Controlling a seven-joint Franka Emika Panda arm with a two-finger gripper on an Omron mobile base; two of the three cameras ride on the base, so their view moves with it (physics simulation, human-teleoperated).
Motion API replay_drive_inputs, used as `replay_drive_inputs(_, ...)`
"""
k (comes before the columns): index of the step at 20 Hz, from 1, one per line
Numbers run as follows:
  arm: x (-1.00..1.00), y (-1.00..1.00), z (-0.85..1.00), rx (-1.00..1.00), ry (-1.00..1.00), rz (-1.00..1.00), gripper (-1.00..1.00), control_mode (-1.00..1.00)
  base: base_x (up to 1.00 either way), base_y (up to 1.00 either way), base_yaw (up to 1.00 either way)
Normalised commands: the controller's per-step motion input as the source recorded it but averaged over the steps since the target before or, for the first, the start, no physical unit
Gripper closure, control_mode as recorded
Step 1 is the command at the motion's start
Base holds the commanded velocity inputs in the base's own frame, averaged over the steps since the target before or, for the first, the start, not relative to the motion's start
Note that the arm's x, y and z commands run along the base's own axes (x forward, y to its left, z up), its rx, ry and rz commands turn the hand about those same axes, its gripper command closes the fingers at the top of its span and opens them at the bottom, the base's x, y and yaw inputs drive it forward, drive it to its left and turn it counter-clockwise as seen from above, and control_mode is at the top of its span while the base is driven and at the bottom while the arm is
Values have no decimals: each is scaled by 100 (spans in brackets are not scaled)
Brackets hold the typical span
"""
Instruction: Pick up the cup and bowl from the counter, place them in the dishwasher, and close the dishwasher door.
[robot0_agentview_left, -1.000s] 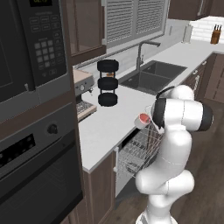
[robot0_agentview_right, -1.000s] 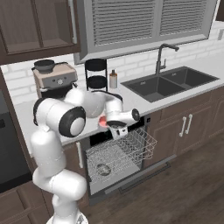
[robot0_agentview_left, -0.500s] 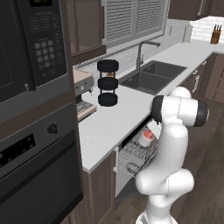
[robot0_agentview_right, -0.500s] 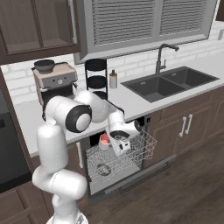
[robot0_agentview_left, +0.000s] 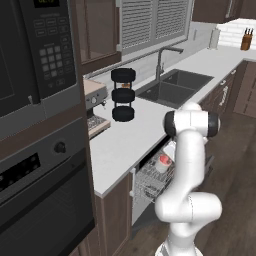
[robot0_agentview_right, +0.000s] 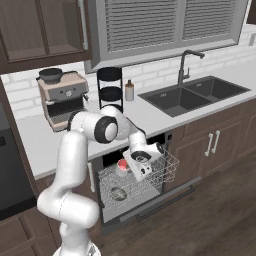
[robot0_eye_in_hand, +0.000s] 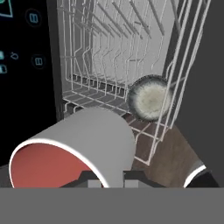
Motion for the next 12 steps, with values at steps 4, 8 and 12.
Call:
replay_drive_inputs(4, 55, -8, -66, 0, 0, 10, 100, -100, 0, 0, 0)
replay_drive_inputs(8, 64, -17, -53, 0, -4, 6, 100, -100, 0, 0, 0)
replay_drive_inputs(12, 60, -30, -54, 0, -5, 4, 100, -100, 0, 0, 0)
